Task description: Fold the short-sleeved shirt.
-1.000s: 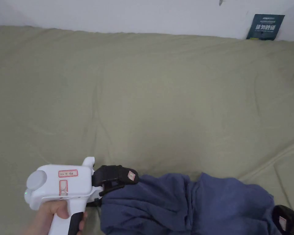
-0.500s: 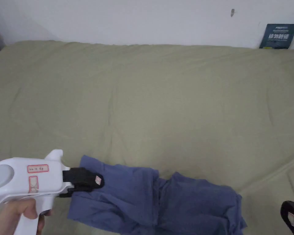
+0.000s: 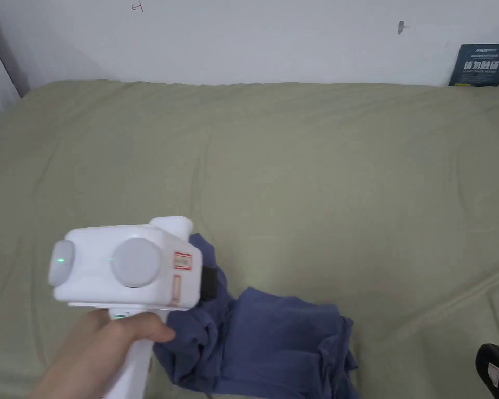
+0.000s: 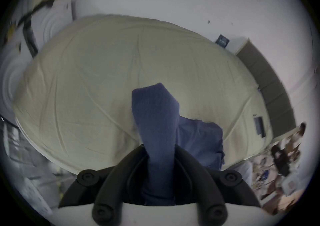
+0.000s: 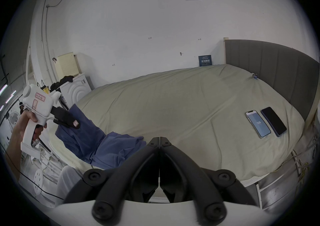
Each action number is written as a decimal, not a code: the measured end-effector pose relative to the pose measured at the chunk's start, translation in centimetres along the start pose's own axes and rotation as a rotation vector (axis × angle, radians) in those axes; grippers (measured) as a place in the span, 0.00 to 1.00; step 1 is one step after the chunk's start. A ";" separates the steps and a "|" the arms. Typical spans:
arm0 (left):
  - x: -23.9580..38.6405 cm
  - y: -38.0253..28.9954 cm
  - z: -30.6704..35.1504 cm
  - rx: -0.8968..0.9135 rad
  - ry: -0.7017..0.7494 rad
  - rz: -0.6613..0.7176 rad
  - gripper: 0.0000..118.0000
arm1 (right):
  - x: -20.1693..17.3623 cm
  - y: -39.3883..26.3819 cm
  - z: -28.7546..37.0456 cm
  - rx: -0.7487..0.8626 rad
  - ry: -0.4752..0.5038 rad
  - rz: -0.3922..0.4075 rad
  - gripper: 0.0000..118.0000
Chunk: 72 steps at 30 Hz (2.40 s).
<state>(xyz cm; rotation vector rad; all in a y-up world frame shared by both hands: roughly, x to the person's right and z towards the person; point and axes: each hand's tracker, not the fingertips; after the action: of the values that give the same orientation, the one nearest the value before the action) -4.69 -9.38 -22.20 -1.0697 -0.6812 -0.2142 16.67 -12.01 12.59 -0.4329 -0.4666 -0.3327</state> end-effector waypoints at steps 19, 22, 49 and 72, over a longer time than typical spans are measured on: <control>9.2 -0.5 -6.3 -0.026 -0.101 0.010 0.96 | 4.5 -0.6 1.3 -0.023 -0.104 -0.088 0.01; 5.7 -0.7 -3.7 0.020 -0.202 0.080 0.93 | 4.3 -0.7 0.8 -0.033 -0.103 -0.090 0.01; -1.5 -4.0 -6.8 -0.041 -0.554 0.163 0.00 | -0.8 -0.2 -9.6 -0.283 0.286 -0.160 0.01; -12.1 -4.3 -12.6 -0.156 -0.756 0.312 0.98 | -0.1 -7.0 -25.5 -0.709 0.754 -0.717 0.01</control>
<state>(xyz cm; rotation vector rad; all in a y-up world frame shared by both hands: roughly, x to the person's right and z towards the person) -11.01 -24.26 -30.19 -1.3992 -1.1650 0.4388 22.98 -30.00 -5.77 -0.7709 0.2850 -1.3214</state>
